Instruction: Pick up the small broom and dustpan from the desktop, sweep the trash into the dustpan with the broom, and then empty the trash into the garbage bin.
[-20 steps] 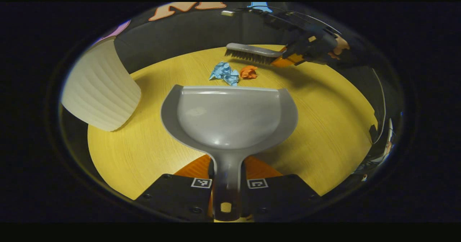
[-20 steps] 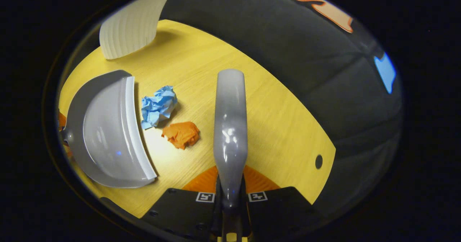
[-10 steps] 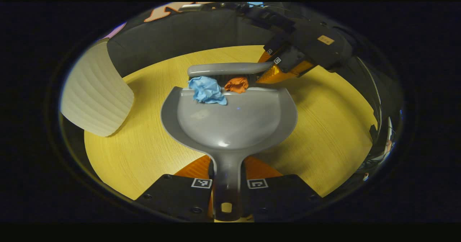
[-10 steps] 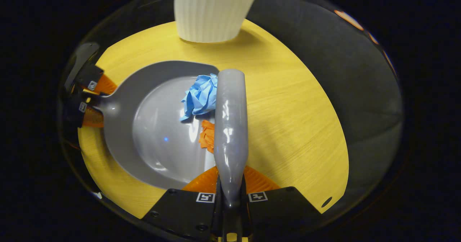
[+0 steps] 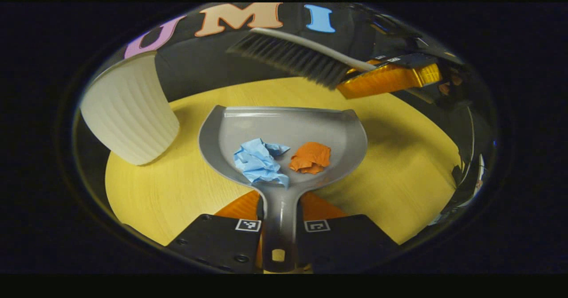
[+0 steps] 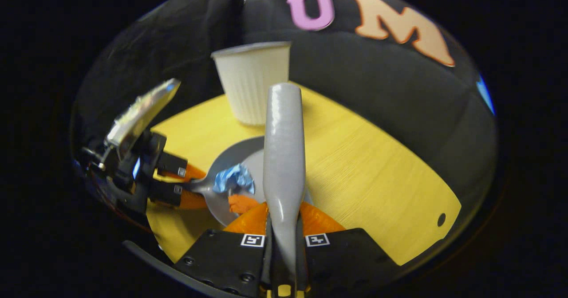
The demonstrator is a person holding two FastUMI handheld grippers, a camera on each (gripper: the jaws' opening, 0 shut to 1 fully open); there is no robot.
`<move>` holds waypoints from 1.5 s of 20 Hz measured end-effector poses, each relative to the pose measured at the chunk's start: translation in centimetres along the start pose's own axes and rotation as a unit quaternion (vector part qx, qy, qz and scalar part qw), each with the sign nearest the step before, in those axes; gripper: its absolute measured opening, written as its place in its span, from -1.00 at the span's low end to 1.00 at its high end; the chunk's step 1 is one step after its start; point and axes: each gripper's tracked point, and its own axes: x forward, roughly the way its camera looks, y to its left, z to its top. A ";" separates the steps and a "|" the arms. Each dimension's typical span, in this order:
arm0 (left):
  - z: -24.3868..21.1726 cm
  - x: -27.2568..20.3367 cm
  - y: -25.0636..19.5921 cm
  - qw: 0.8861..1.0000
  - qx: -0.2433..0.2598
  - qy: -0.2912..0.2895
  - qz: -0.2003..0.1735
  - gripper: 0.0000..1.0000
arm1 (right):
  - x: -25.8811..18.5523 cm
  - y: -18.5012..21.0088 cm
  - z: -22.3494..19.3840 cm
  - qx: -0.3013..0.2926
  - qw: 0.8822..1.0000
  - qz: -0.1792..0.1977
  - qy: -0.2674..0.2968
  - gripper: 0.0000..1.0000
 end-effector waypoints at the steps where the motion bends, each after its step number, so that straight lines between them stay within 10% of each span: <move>1: 0.6 -0.4 0.1 1.000 -0.004 -0.018 0.008 -0.58 | -1.9 -0.9 1.4 0.017 0.998 -0.023 -0.047 -0.64; 8: 2.2 -0.8 0.1 0.991 -0.047 -0.102 0.072 -0.59 | -6.9 -0.7 -2.9 0.117 0.959 -0.079 -0.244 -0.65; 14: 3.2 0.6 1.0 0.972 -0.064 -0.168 0.151 -0.59 | -4.4 -2.1 -13.2 0.158 0.949 -0.097 -0.254 -0.65; 23: 1.8 0.8 3.0 0.945 0.070 -0.071 0.311 -0.61 | -2.9 1.6 -21.0 0.180 0.958 -0.096 -0.203 -0.65; 30: 0.0 0.3 3.9 0.901 0.262 0.079 0.338 -0.60 | -2.0 2.2 -22.3 0.183 0.962 -0.103 -0.175 -0.65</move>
